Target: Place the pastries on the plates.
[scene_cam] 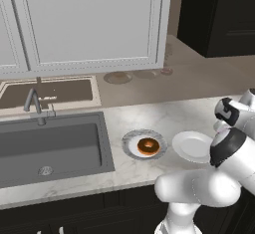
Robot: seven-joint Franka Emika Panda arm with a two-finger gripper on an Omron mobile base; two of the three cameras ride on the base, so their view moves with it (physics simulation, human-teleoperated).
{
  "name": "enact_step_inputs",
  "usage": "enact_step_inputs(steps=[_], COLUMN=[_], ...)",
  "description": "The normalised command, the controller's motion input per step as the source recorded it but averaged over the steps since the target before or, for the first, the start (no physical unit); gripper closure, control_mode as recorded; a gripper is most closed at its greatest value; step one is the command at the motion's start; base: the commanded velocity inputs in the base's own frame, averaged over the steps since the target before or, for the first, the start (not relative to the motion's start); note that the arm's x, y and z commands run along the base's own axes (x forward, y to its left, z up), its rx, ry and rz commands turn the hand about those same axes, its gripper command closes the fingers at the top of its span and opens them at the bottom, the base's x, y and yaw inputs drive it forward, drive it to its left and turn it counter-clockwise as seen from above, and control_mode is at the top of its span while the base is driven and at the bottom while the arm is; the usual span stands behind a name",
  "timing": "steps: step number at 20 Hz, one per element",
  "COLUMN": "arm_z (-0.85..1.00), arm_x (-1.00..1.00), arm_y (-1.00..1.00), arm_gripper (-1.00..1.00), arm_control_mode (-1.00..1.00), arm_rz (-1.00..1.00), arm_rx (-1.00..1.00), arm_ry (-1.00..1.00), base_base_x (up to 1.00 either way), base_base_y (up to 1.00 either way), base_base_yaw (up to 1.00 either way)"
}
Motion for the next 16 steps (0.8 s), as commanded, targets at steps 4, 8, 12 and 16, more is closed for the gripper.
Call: enact_step_inputs(steps=[4,8,12,16], arm_z=[0.0,0.0,-0.01,-0.01], arm_x=[0.16,0.26,0.12,0.0], arm_y=[-0.01,-0.02,-0.01,0.0], arm_gripper=[-1.0,-1.0,-1.0,-1.0], arm_control_mode=[-1.0,-1.0,-1.0,-1.0], arm_rz=[-0.15,-0.25,-0.31,-0.17], arm_rx=[0.0,0.12,0.14,0.02], arm_ry=[0.08,0.08,0.09,0.01], base_base_x=[0.0,0.0,0.0,0.0], base_base_y=[0.0,0.0,0.0,0.0], base_base_yaw=[0.0,0.0,0.0,0.0])
